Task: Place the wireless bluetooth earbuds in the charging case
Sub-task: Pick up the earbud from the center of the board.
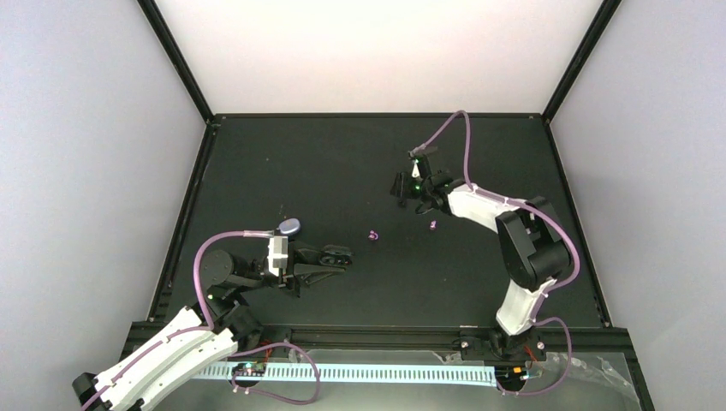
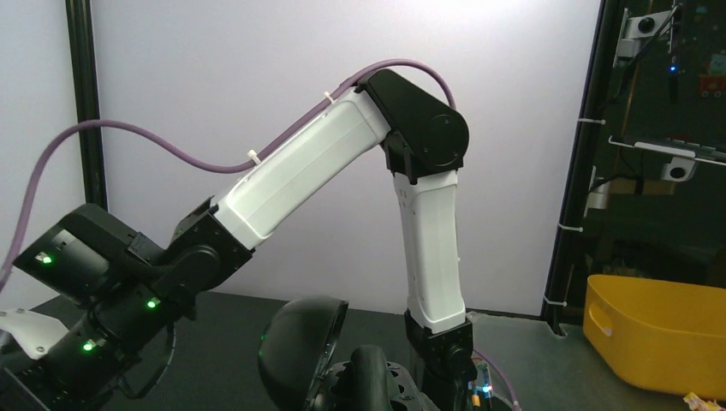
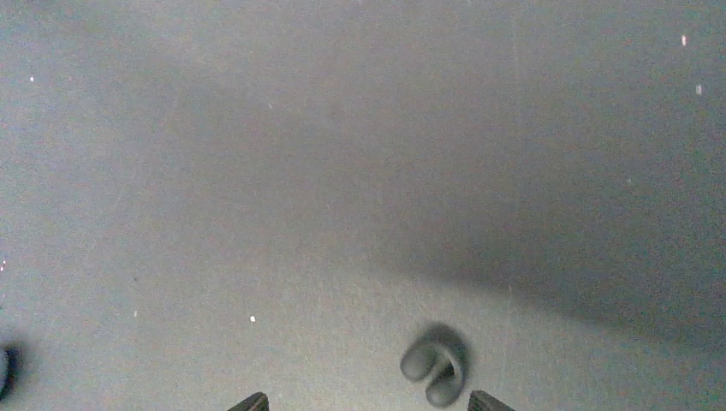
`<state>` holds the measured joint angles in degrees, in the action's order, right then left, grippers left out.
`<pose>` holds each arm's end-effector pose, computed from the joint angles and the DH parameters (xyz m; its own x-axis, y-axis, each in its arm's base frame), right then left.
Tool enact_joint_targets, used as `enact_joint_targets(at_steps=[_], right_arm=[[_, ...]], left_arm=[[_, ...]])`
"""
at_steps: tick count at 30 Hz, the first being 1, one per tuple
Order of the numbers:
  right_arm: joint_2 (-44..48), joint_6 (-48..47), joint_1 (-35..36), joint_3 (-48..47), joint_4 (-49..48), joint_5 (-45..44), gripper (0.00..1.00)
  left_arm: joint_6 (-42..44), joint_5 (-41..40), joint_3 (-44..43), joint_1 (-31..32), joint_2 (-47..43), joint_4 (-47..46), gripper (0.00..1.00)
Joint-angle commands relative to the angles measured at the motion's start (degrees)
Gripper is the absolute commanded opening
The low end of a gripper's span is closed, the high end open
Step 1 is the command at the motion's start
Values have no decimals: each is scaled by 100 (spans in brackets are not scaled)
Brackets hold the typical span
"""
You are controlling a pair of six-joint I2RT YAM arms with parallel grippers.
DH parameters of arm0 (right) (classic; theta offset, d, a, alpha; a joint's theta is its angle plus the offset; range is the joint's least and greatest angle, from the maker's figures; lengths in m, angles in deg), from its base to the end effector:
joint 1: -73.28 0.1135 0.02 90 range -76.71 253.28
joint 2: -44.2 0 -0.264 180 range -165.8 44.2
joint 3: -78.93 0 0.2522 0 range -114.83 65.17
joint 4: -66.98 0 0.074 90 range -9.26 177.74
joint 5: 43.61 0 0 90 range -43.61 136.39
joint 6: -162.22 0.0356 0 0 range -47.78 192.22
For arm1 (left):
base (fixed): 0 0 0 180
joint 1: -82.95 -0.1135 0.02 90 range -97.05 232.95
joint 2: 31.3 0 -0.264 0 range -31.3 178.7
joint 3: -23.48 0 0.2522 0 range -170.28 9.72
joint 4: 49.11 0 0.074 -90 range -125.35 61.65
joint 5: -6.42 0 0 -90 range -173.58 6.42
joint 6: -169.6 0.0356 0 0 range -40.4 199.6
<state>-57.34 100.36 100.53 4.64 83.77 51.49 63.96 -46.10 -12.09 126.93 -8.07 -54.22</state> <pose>0.3326 0.1748 0.1806 -0.7868 0.1232 -0.6047 -0.1608 0.9051 0.3935 0.0723 -0.0998 0.3022 -0.0534 -0.2458 -0.9678 0.9911 0.1056 -0.0815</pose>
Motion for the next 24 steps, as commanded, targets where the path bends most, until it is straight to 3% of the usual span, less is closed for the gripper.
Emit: enact_joint_targets(at_steps=[1, 10, 16, 24], right_arm=[[-319, -586, -38, -442, 22, -99, 60], [-854, -751, -307, -880, 333, -153, 55], [-1008, -645, -351, -742, 138, 655, 55], [-1095, -304, -335, -512, -12, 938, 56]], left_arm=[[54, 52, -61, 23, -55, 4, 2], [78, 58, -70, 22, -86, 43, 1], [64, 82, -70, 24, -21, -32, 2], [70, 83, -76, 22, -33, 18, 1]])
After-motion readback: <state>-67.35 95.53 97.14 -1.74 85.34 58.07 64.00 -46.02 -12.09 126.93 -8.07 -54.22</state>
